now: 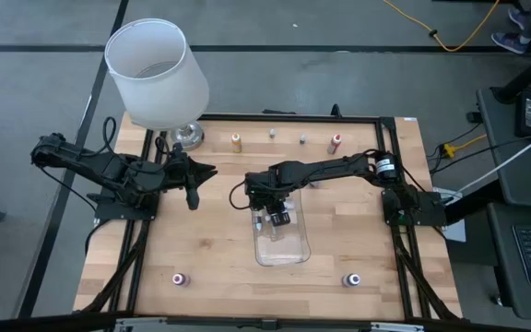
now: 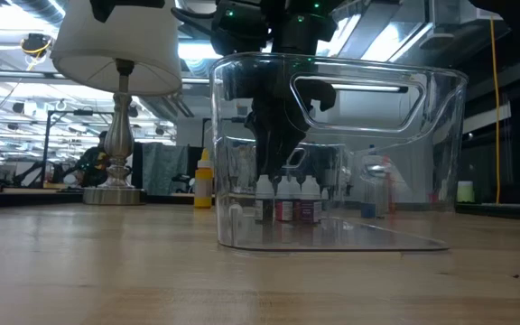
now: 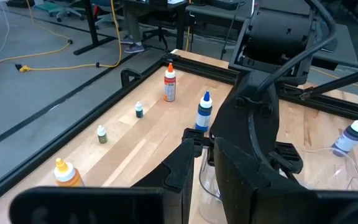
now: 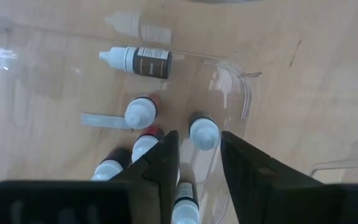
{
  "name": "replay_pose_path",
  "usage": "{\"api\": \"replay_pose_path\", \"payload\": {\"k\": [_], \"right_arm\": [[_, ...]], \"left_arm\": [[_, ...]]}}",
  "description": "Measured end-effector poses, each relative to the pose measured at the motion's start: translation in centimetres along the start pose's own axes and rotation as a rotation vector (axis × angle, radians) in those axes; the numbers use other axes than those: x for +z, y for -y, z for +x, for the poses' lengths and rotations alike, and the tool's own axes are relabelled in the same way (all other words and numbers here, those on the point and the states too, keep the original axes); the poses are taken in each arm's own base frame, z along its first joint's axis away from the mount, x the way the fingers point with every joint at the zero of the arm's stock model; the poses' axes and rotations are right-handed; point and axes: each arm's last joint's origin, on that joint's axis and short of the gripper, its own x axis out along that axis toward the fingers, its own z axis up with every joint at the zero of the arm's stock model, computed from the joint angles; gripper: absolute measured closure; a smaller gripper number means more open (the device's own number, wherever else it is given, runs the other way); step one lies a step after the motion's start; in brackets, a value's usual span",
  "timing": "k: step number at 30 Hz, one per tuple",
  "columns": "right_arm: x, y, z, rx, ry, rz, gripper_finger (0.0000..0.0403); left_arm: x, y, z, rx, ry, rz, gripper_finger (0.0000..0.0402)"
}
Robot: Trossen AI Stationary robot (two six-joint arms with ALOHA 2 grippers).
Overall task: Pick & Place food coloring
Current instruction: Put the small blue food coloring bottle into the transparent container
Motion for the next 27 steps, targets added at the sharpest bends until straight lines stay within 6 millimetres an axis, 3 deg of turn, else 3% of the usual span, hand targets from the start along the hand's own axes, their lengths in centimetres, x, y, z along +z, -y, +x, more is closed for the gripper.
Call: {"api": "replay_pose_path", "payload": {"k": [7,19,27], "right_arm": [[0.0,-0.7,-1.1,-0.028,-0.003,-0.017,0.0279],[0.5,-2.8,-4.7,-0.079,0.085,-0.132,0.0279],[1.1,-7.1,-5.2,-0.172,0.052,-0.602,0.0279]], "left_arm": [[0.0,0.0,0.0,0.000,0.000,0.000,0.0343],[0.0,0.0,0.0,-0.003,-0.001,0.003,0.0343],[0.0,0.1,0.0,-0.046,-0.014,0.060,0.0343]]}}
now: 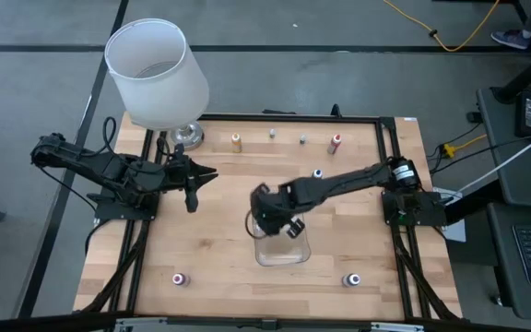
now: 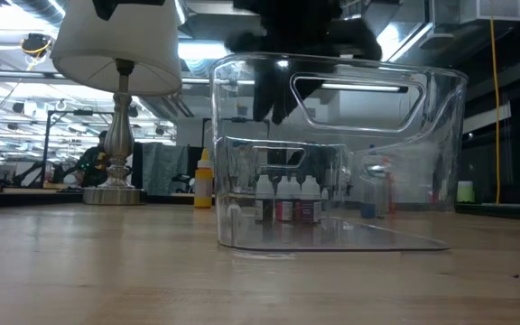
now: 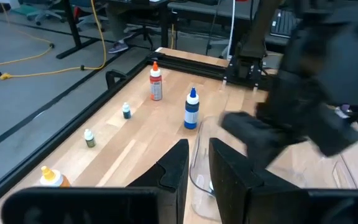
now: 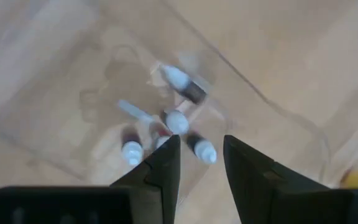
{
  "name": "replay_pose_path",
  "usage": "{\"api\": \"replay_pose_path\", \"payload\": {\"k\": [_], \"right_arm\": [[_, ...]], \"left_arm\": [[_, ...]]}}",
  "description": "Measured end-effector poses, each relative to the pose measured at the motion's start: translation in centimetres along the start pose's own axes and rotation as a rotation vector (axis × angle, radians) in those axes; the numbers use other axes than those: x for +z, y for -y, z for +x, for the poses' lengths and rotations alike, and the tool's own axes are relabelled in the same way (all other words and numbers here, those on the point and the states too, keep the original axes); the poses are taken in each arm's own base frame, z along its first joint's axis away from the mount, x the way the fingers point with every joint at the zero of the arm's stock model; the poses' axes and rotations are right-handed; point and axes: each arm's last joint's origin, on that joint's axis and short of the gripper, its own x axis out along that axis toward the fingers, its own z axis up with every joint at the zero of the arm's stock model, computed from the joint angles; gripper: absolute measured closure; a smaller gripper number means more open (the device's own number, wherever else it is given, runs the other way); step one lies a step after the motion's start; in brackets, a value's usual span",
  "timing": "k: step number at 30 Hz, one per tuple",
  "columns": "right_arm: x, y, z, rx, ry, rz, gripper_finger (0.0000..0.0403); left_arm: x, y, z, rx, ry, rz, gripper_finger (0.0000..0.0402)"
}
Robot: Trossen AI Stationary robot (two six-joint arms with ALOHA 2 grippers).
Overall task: Pick & Place food coloring
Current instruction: Put the small blue food coloring bottle into the transparent container
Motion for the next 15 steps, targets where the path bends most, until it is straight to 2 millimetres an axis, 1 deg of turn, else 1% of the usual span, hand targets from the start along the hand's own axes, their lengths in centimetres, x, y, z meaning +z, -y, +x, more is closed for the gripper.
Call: {"api": "replay_pose_path", "payload": {"k": [2,5,10,15], "right_arm": [[0.7,-0.5,-0.1,-0.008,0.026,-0.092,0.0279],[1.4,-0.6,-0.2,-0.038,0.063,-0.156,0.0279],[1.6,-0.4,-0.2,-0.052,0.098,-0.161,0.0279],[1.5,-0.5,-0.1,-0.033,0.093,-0.159,0.0279]], "left_arm": [[0.0,0.0,0.0,0.000,0.000,0.000,0.0343],[0.0,0.0,0.0,0.000,0.000,0.002,0.0343],[0.0,0.0,0.0,0.001,0.001,0.001,0.0343],[0.0,0.0,0.0,0.002,0.001,0.000,0.0343]]}}
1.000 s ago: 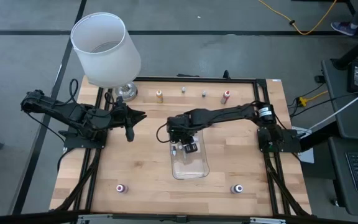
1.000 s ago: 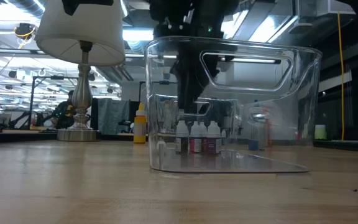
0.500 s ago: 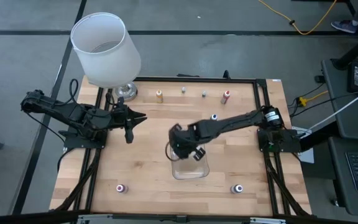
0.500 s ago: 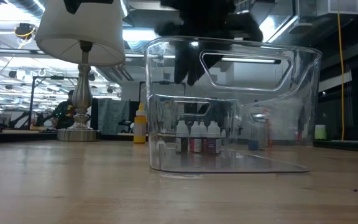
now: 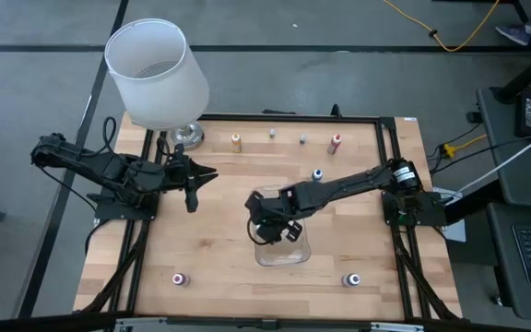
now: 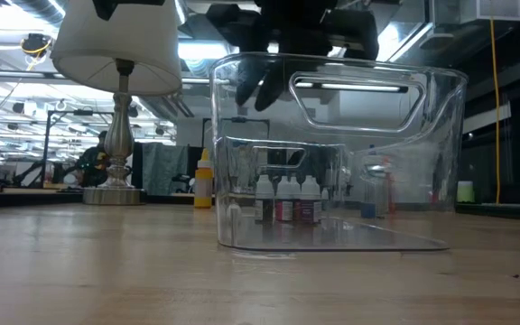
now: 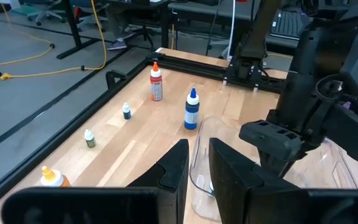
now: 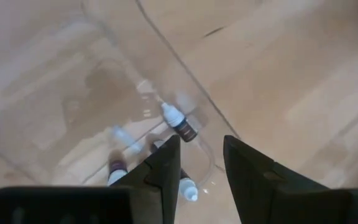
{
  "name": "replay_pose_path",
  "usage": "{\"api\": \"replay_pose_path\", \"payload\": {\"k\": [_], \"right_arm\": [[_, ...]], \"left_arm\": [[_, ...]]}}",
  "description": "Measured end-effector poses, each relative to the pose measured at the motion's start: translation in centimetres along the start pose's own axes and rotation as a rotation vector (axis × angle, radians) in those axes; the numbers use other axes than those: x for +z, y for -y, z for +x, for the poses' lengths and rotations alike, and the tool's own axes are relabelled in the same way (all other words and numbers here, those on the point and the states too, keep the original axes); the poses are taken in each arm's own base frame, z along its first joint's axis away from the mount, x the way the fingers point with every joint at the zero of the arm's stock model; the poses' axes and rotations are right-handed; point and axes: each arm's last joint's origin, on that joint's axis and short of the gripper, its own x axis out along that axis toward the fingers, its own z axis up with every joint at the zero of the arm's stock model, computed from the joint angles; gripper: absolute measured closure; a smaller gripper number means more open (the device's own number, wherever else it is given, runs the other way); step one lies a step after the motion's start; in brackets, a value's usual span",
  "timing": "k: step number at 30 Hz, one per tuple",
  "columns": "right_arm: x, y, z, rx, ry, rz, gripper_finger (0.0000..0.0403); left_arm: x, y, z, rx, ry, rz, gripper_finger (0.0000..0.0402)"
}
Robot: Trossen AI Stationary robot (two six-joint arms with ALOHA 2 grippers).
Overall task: Pick & Place food coloring
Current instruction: Put the small blue food coloring bottle into the transparent container
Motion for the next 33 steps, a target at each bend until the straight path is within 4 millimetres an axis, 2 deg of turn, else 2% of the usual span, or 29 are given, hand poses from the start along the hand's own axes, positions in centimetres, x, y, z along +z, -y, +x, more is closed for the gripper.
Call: {"api": "replay_pose_path", "payload": {"k": [10,28,33], "right_arm": [[-2.0,-2.8,3.5,0.103,-0.061,-0.072,0.0295],[-1.0,-1.9,3.8,0.004,0.061,-0.202,0.0293],[-1.2,-1.7,3.8,-0.050,-0.004,-0.197,0.0294]], "left_arm": [[0.0,0.0,0.0,0.008,0.003,-0.001,0.0343],[0.1,-0.2,0.0,0.063,0.022,-0.043,0.0343],[0.1,-0.2,0.0,0.063,0.022,-0.044,0.0343]]}}
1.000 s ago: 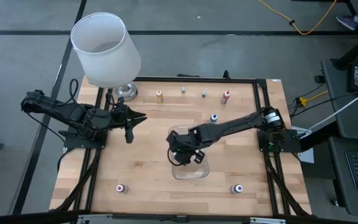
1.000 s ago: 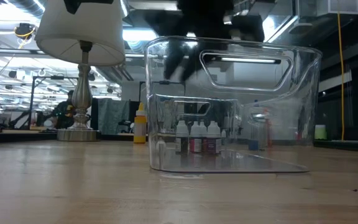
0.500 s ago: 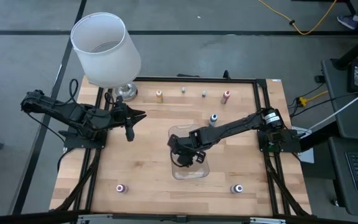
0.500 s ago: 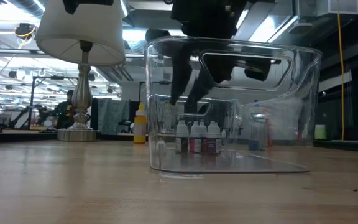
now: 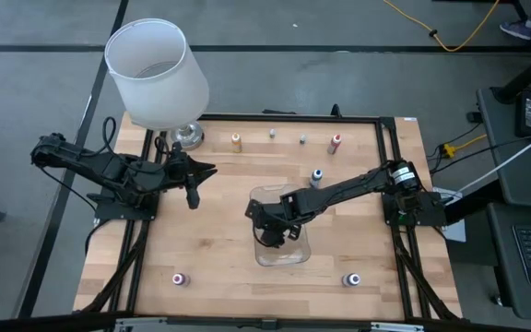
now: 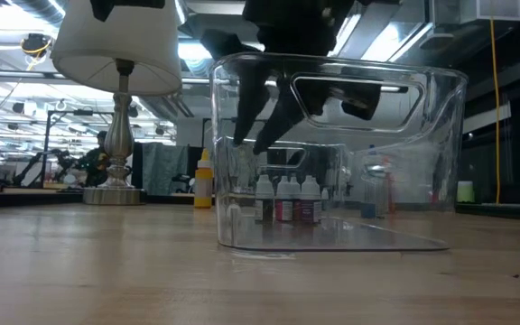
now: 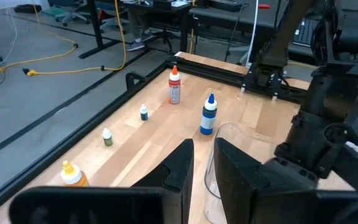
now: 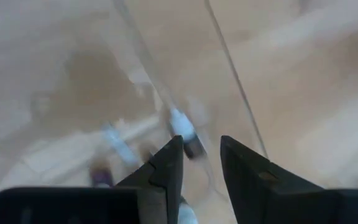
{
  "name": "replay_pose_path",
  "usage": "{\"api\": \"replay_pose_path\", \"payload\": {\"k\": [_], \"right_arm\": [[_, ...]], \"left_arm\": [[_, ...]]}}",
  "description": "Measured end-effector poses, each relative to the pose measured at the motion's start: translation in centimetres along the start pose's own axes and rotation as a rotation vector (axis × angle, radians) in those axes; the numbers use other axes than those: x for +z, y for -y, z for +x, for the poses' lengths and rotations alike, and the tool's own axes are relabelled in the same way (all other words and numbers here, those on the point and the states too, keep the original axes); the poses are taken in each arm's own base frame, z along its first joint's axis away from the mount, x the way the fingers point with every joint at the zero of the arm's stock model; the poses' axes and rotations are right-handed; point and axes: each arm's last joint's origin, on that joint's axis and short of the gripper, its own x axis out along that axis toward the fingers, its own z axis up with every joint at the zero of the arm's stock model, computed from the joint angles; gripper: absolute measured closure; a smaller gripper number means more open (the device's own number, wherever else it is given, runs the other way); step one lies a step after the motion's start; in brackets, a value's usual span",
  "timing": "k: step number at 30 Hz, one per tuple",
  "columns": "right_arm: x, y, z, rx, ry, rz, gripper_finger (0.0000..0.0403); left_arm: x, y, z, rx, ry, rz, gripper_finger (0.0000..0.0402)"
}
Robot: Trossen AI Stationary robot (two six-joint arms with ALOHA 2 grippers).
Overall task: Pick & Place food coloring
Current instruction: Put the small blue food coloring bottle into the transparent container
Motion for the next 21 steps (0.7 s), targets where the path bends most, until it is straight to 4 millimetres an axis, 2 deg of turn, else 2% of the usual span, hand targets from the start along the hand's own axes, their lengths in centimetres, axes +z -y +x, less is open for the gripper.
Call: {"api": "replay_pose_path", "payload": {"k": [4,8,13,21], "right_arm": [[-0.4,0.6,-0.8,-0.053,-0.092,0.065,0.0303],[-1.8,1.5,-3.4,-0.029,-0.046,0.288,0.0316],[-5.6,2.1,-7.3,0.057,-0.049,0.595,0.0340],[-10.9,1.3,-13.6,0.023,-0.267,0.829,0.0375]], "left_arm": [[0.0,0.0,0.0,0.000,0.000,0.000,0.0343],[0.0,0.0,0.0,0.000,-0.001,0.002,0.0343],[-0.1,0.0,0.0,0.002,-0.006,0.046,0.0343],[-0.1,0.0,0.0,0.002,-0.009,0.088,0.0343]]}}
